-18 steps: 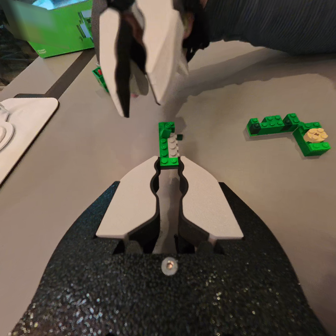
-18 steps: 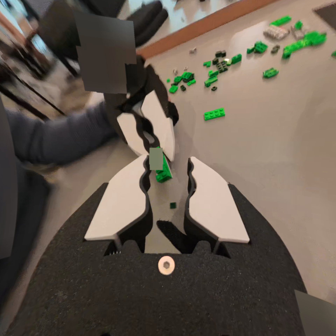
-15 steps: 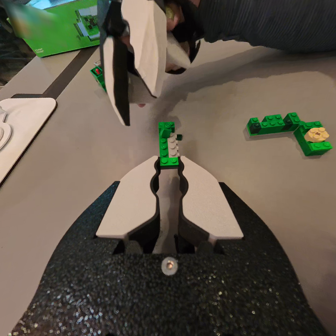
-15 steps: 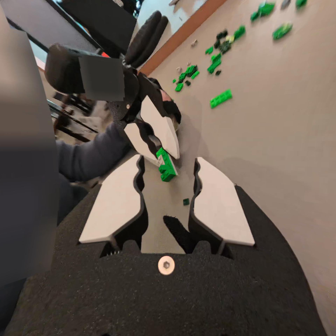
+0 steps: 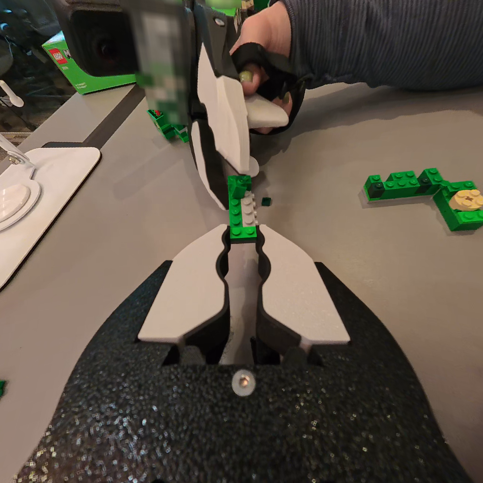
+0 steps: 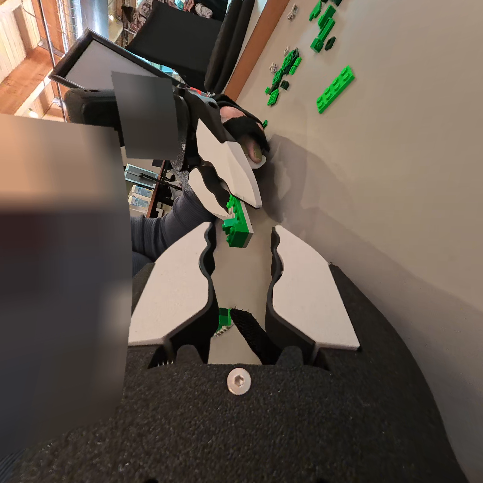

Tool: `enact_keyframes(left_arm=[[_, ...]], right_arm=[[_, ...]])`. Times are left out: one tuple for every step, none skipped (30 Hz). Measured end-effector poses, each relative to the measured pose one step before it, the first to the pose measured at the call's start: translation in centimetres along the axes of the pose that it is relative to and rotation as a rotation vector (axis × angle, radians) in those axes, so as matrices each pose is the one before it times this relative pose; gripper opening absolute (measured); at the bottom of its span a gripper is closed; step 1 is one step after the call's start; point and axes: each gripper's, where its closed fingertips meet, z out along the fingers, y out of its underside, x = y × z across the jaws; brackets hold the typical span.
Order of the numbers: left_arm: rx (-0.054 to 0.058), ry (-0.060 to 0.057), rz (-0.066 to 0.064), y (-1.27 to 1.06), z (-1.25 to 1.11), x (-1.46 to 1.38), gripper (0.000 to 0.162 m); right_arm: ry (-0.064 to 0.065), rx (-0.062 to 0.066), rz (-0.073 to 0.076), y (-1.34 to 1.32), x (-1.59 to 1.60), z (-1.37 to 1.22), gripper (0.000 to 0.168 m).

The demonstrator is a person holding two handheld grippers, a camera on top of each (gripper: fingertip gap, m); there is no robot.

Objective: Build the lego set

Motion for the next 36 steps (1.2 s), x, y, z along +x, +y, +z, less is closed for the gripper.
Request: enact_keyframes(left_arm=[[0.0025, -0.0010, -0.0010, -0.032, -0.020, -0.022, 0.017], [0.0020, -0.0016, -0.0003, -0.017, -0.019, -0.034, 0.017], [0.0010, -0.0013, 0.0000, -0.006, -0.005, -0.019, 0.017], [0.0001, -0.0009, 0.0003, 0.002, -0.007, -0.008, 0.017], [-0.0002, -0.0008, 0.0004, -0.001, 0.003, -0.005, 0.017], [-0.0017, -0.0021, 0.0012, 0.024, 0.004, -0.032, 0.017], [-0.0035, -0.0033, 0.0018, 0.056, 0.010, -0.031, 0.017], [0.0001, -0.0043, 0.0023, 0.004, -0.019, -0.047, 0.017], [0.0020, -0.0047, 0.0028, -0.022, -0.047, -0.060, 0.017], [0.0042, -0.0015, 0.0027, -0.063, -0.055, -0.012, 0.017], [0.0011, -0.0040, 0.0015, -0.024, -0.029, -0.036, 0.017], [-0.0017, -0.0052, 0.0046, 0.016, -0.003, -0.047, 0.017], [-0.0023, 0.0000, 0.0053, 0.021, 0.014, 0.028, 0.017], [-0.0054, -0.0028, 0.0041, 0.070, 0.024, -0.011, 0.017], [-0.0072, -0.0031, 0.0042, 0.097, 0.048, -0.020, 0.017], [-0.0062, -0.0018, 0.0039, 0.084, 0.031, 0.001, 0.017], [-0.0070, -0.0055, 0.0052, 0.079, 0.020, -0.038, 0.017], [-0.0092, -0.0069, 0.0091, 0.105, 0.012, -0.052, 0.017], [-0.0114, -0.0048, 0.0086, 0.126, 0.023, -0.014, 0.017], [-0.0112, -0.0040, 0.0063, 0.133, 0.037, -0.010, 0.017], [-0.0076, -0.0027, 0.0044, 0.127, 0.047, -0.008, 0.017], [-0.0058, -0.0048, 0.0032, 0.113, 0.036, -0.047, 0.017], [-0.0053, -0.0041, 0.0058, 0.076, 0.011, -0.026, 0.017], [-0.0044, 0.0015, 0.0040, 0.049, -0.004, 0.036, 0.017], [-0.0039, 0.0001, 0.0026, 0.047, 0.029, 0.031, 0.017], [-0.0051, -0.0005, 0.0040, 0.071, 0.041, 0.021, 0.017], [-0.0037, 0.0026, 0.0010, 0.060, 0.058, 0.049, 0.017], [-0.0012, 0.0020, -0.0009, 0.036, 0.043, 0.023, 0.017], [0.0005, -0.0001, -0.0009, 0.011, 0.019, -0.001, 0.017], [0.0024, 0.0008, -0.0024, -0.010, -0.013, -0.009, 0.017], [0.0031, 0.0019, -0.0010, -0.018, -0.021, 0.013, 0.017], [0.0011, 0.0022, -0.0008, -0.006, -0.004, 0.032, 0.017], [-0.0017, 0.0028, 0.0003, 0.032, 0.031, 0.034, 0.017], [-0.0024, 0.0011, 0.0022, 0.032, 0.037, 0.039, 0.017], [-0.0017, 0.0017, 0.0010, 0.010, 0.040, 0.022, 0.018], [-0.0014, 0.0020, -0.0003, 0.027, 0.033, 0.029, 0.017]], right_arm=[[-0.0082, 0.0000, -0.0019, 0.006, -0.099, 0.096, 0.039], [-0.0075, 0.0011, -0.0006, -0.033, -0.080, 0.085, 0.037], [-0.0015, 0.0001, -0.0011, -0.017, -0.001, 0.087, 0.036], [0.0016, 0.0003, -0.0027, -0.014, 0.051, 0.076, 0.033], [-0.0006, 0.0016, -0.0031, -0.026, 0.020, 0.048, 0.030], [-0.0074, 0.0030, 0.0002, -0.056, -0.069, 0.037, 0.028], [-0.0136, 0.0048, 0.0001, -0.064, -0.153, 0.032, 0.023], [-0.0052, 0.0066, 0.0003, -0.109, -0.025, 0.004, 0.023], [-0.0108, 0.0064, 0.0084, -0.084, -0.076, 0.001, 0.022], [-0.0160, 0.0037, 0.0163, -0.046, -0.104, 0.000, 0.022], [-0.0110, 0.0075, 0.0092, -0.097, -0.050, -0.018, 0.022], [-0.0062, 0.0050, 0.0036, -0.063, 0.000, -0.009, 0.021], [-0.0027, -0.0050, -0.0023, 0.077, 0.013, 0.014, 0.021], [0.0038, -0.0014, -0.0039, 0.005, 0.071, -0.007, 0.021], [0.0058, -0.0024, -0.0012, 0.017, 0.088, -0.001, 0.021], [0.0039, -0.0026, 0.0047, 0.021, 0.064, 0.011, 0.021], [0.0015, 0.0024, 0.0134, -0.054, 0.085, -0.002, 0.021], [-0.0007, 0.0020, 0.0150, -0.029, 0.074, 0.020, 0.021], [0.0012, -0.0002, 0.0090, 0.002, 0.091, 0.031, 0.021], [0.0047, 0.0003, 0.0072, -0.002, 0.105, 0.030, 0.021], [0.0070, -0.0010, 0.0013, 0.009, 0.100, 0.022, 0.021], [0.0077, 0.0051, 0.0004, -0.096, 0.081, 0.008, 0.020], [0.0026, 0.0000, 0.0069, -0.015, 0.043, 0.024, 0.020], [-0.0007, -0.0049, 0.0004, 0.080, 0.013, 0.034, 0.020], [0.0010, -0.0025, -0.0059, 0.040, 0.035, 0.017, 0.020], [0.0040, -0.0049, -0.0069, 0.058, 0.041, 0.002, 0.020], [0.0054, -0.0068, -0.0172, 0.098, 0.033, 0.004, 0.020], [0.0053, -0.0041, -0.0184, 0.047, 0.008, -0.007, 0.020], [0.0041, -0.0008, -0.0129, 0.006, -0.011, -0.006, 0.020], [0.0040, 0.0003, -0.0155, -0.012, -0.006, 0.009, 0.019], [0.0001, -0.0025, -0.0182, 0.037, -0.051, 0.012, 0.019], [0.0020, -0.0030, -0.0176, 0.050, -0.013, 0.012, 0.019], [0.0048, -0.0048, -0.0186, 0.087, 0.007, 0.007, 0.019], [0.0056, -0.0043, -0.0141, 0.063, 0.019, -0.006, 0.019], [0.0044, -0.0044, -0.0103, 0.052, 0.008, -0.014, 0.019], [0.0037, -0.0032, -0.0080, 0.057, 0.007, -0.012, 0.019]])
